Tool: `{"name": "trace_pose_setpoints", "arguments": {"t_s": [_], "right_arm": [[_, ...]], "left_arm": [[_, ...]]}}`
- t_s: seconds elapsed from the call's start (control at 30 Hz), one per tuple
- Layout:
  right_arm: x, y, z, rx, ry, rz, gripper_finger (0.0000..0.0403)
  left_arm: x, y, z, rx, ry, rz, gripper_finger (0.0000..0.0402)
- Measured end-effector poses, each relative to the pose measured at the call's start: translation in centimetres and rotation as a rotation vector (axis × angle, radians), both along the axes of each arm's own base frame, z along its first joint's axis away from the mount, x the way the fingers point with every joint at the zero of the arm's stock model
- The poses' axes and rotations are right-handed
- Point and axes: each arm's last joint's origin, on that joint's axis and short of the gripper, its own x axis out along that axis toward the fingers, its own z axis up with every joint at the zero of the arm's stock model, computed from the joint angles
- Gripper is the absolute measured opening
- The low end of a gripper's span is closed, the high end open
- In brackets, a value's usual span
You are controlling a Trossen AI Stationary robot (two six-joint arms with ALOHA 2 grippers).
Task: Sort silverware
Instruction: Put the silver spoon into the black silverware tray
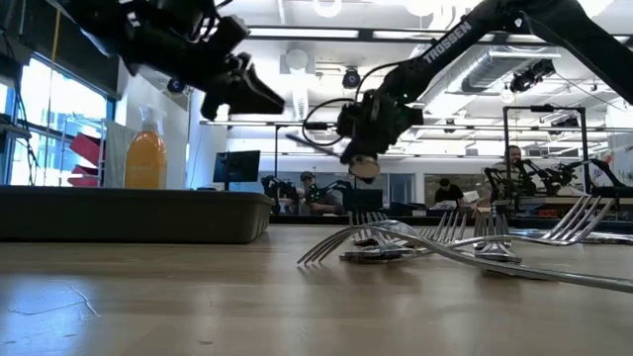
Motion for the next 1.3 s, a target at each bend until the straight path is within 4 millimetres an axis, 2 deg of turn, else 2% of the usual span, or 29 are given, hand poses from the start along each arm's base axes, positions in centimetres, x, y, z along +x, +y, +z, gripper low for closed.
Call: {"name": "trace_pose_setpoints", "arguments": {"t_s": [0.13, 0.27, 0.5, 0.63, 0.8, 1.03, 1.3], "right_arm": [[0.3, 0.4, 0.2, 0.08, -0.001, -0.006, 0.0], [0.6, 1.0, 0.1, 0.08, 0.02, 0.005, 0.0], [1.1, 1.6, 0.1, 0.071, 0.032, 0.013, 0.0], [1.1, 1.6, 0.1, 0.072, 0.037, 0.011, 0.0], [1.1, 1.6, 0.1, 0.072, 0.038, 0.011, 0.0], [1.1, 1.5, 0.1, 0.051, 0.046, 0.007, 0.0], [1.1, 1.5, 0.1, 0.045, 0.041, 0.007, 0.0]], "left_arm": [[1.7, -1.0, -1.6, 0.182, 0.035, -0.097, 0.0121], [2.7, -1.4, -3.3, 0.377, 0.136, -0.031, 0.0144], [5.0, -0.9, -4.0, 0.441, 0.162, 0.147, 0.0194], [6.0, -0.6, -4.4, 0.533, 0.142, 0.163, 0.0197], [6.8, -0.2, -5.4, 0.609, 0.196, 0.198, 0.0197], [7.4, 1.2, -6.2, 0.618, 0.255, 0.298, 0.0164], [7.1, 2.2, -6.1, 0.618, 0.269, 0.353, 0.0089]]}}
